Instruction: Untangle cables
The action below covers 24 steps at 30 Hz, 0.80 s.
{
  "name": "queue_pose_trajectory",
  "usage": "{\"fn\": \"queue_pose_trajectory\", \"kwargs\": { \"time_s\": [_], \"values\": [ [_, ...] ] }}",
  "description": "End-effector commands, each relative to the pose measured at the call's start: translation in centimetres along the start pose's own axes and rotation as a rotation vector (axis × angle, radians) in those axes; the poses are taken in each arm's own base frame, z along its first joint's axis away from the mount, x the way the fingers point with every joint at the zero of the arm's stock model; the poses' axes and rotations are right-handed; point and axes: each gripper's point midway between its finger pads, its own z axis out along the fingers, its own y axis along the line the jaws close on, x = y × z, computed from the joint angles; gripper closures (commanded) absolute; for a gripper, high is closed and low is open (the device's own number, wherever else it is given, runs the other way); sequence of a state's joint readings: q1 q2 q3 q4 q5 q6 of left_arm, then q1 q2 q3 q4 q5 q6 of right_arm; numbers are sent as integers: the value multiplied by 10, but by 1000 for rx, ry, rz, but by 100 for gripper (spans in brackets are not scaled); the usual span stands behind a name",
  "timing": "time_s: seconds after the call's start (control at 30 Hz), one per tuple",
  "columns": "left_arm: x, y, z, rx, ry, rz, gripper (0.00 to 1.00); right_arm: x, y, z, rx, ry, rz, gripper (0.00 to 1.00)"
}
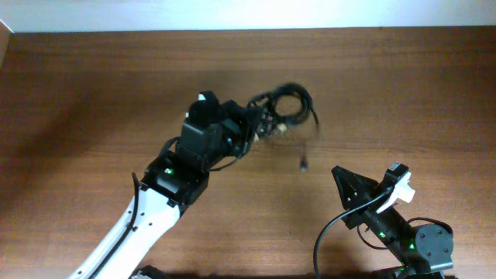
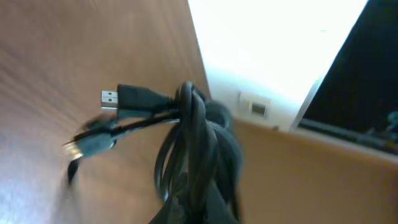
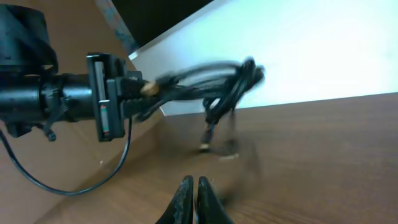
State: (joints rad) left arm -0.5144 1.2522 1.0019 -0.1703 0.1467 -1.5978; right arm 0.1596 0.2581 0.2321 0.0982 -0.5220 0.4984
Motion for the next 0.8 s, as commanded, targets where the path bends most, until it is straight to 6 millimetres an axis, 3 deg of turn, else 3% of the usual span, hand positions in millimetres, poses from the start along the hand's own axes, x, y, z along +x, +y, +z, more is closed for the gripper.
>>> {"fn": "queue_pose_trajectory", "kwargs": {
  "time_s": [0.0,0.2,0.23,0.33,0.4,0.77],
  "values": [
    [-17,-12,-5,35,-62,-12,100,-6,6,-1,-20,-9,-7,96],
    [-19,-12,-5,34,-66,-14,100,-6,6,-1,-19,-10,-7,96],
    [-19,-12,-5,34,-65,-6,100,-6,6,-1,-19,-10,-7,90],
    [-19,-12,-5,33,-66,59,100,-7,5,-1,-12,-13,-7,50],
    [-19,-12,-5,30,-68,167,100,-7,4,-1,-9,-15,-7,31],
    [-8,-13,-5,34,-19,888,100,-8,-2,-1,25,-24,38,21]
  ]
}}
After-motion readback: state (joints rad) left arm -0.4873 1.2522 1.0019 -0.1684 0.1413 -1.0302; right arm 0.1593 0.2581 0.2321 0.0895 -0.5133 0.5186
